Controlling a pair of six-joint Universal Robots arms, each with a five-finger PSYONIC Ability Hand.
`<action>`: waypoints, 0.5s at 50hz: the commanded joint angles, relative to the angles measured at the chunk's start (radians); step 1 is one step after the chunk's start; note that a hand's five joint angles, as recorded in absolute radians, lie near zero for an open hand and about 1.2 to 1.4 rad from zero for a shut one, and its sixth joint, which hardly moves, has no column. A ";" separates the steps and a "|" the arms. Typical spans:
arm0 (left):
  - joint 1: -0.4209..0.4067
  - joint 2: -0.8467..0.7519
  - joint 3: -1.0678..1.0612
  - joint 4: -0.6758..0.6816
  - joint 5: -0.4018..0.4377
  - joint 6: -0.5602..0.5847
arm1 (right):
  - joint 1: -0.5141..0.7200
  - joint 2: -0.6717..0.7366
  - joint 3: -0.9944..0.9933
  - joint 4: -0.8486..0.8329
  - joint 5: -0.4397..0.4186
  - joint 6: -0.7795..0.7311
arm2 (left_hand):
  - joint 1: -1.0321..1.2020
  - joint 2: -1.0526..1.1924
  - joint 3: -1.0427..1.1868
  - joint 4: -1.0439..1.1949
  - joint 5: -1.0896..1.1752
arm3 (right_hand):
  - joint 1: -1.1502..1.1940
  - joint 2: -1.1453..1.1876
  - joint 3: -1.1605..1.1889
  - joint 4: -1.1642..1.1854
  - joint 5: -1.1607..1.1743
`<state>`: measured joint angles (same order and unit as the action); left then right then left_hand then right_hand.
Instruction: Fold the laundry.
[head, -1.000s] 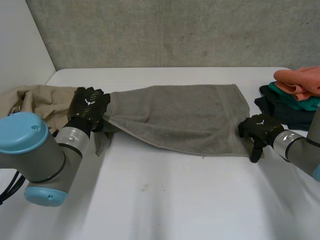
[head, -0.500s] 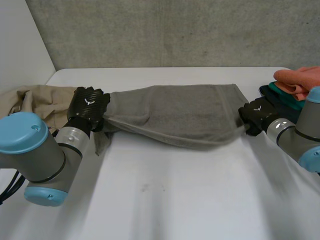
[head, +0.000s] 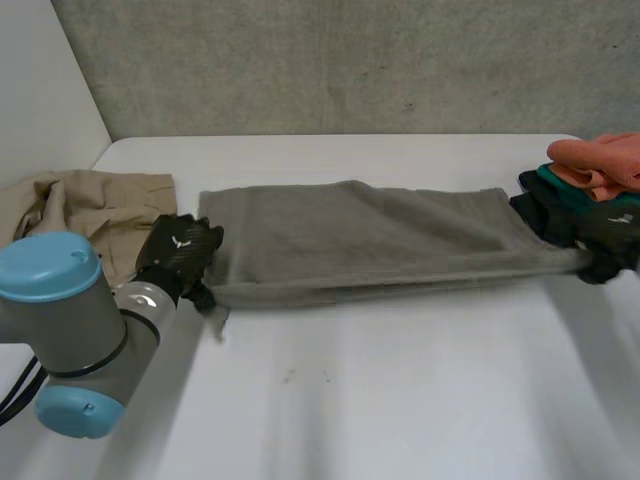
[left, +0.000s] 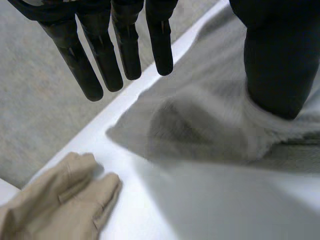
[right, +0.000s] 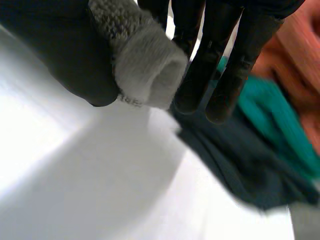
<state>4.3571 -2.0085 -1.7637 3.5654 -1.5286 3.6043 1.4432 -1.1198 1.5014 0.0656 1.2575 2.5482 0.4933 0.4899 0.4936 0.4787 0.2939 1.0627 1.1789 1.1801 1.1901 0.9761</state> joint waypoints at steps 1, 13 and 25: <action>-0.002 -0.022 -0.017 -0.017 -0.004 -0.006 | -0.098 -0.003 0.048 -0.001 -0.013 0.001 | 0.005 0.008 0.005 0.020 0.030 | 0.334 0.217 0.216 0.206 0.246; -0.047 -0.004 -0.049 -0.059 -0.013 -0.001 | -0.119 -0.003 0.060 0.002 -0.041 0.003 | 0.900 0.904 0.900 0.915 0.925 | 0.334 0.217 0.216 0.206 0.246; 0.009 0.267 -0.102 -0.319 -0.054 0.028 | -0.115 -0.184 0.103 0.094 -0.046 -0.118 | 0.903 0.906 0.903 0.918 0.928 | 0.334 0.217 0.216 0.206 0.246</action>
<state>4.3228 -1.9184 -1.8396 3.4173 -1.5619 3.6164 1.3262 -1.1829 1.5735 0.0848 1.2139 2.5394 1.1817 1.1975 1.1916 1.1976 0.9698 1.0628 1.1790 1.1801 1.1902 0.9762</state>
